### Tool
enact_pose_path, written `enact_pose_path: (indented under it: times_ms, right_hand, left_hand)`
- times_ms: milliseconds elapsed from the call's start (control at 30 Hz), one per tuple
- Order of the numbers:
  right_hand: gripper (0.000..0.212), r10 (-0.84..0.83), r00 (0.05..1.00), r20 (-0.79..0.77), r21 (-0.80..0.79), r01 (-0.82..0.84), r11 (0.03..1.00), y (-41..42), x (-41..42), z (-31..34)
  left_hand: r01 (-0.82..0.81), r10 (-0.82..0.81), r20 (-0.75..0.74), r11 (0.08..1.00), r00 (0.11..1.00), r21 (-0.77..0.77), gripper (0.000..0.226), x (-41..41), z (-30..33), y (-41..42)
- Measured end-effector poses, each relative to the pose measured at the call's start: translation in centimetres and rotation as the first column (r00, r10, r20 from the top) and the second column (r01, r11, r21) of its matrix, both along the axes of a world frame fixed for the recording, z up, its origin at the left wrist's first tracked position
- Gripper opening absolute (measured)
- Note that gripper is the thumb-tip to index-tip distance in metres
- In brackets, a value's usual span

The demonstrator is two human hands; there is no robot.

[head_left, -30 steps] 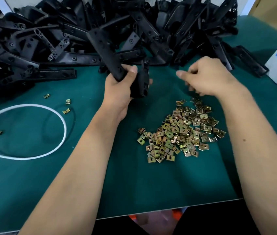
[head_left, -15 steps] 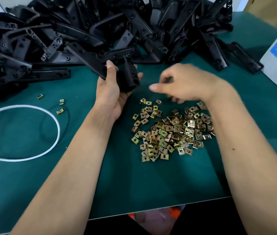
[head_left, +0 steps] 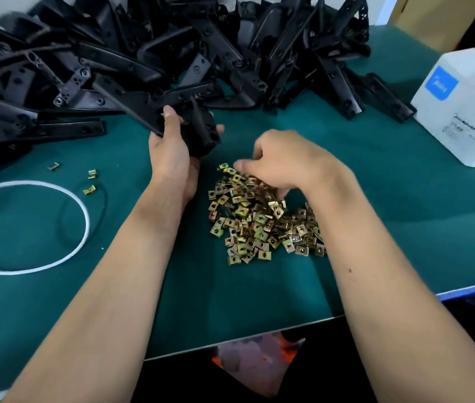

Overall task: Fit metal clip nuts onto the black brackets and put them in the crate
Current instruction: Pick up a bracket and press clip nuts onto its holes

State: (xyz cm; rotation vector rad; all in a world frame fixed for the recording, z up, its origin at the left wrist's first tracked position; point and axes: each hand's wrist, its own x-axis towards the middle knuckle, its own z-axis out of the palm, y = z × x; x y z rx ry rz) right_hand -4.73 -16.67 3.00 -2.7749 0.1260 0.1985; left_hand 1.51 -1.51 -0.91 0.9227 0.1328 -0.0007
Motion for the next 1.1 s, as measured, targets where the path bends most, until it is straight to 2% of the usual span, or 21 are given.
enact_pose_path:
  times_ms: [100,133,267,433,600,767,867,1033,1100]
  right_hand:
    - [0.048,0.007,0.966,0.258,0.082,-0.029,0.996,-1.5,-1.3,-1.0]
    - [0.050,0.026,0.953,0.301,0.114,-0.063,0.991,-2.4,-2.1,-1.5]
    - [0.084,0.079,0.973,0.217,0.193,-0.122,0.974,-5.8,-6.1,-3.3]
    - [0.095,0.062,0.972,0.226,0.168,-0.102,0.980,-3.7,-8.0,-4.5]
    - [0.069,0.075,0.957,0.280,0.198,-0.134,0.971,1.7,-7.2,-4.9]
    - [0.063,0.051,0.954,0.294,0.176,-0.107,0.979,4.7,-5.0,-4.8]
    - [0.057,0.104,0.945,0.311,0.141,-0.154,0.978,5.9,-3.6,-4.7]
    - [0.038,0.144,0.916,0.373,0.140,-0.209,0.968,5.0,-1.9,-3.8]
    - [0.024,0.189,0.915,0.358,0.161,-0.260,0.952,4.3,-1.2,-3.1]
  left_hand:
    - [-0.005,0.005,-0.021,0.999,1.000,-0.032,0.021,-0.1,-0.1,0.1]
    - [0.008,-0.008,-0.019,1.000,1.000,-0.015,0.022,-0.1,-0.1,0.1]
    - [0.076,-0.077,0.014,0.995,0.997,0.062,0.025,-0.6,-0.2,-0.3]
    - [0.047,-0.049,0.025,0.997,0.999,0.067,0.024,-1.2,-0.5,-0.9]
    - [-0.032,0.033,0.008,0.999,0.999,-0.037,0.022,-1.1,-0.2,0.2]
    - [-0.051,0.054,0.016,0.987,0.998,-0.152,0.029,-0.8,0.1,1.6]
    - [-0.026,0.036,0.036,0.969,0.999,-0.245,0.034,-0.7,0.1,2.2]
    - [-0.001,0.007,0.028,0.983,1.000,-0.182,0.031,0.0,0.0,2.6]
    - [0.030,-0.023,0.054,0.990,0.998,-0.137,0.018,0.3,-0.2,2.9]
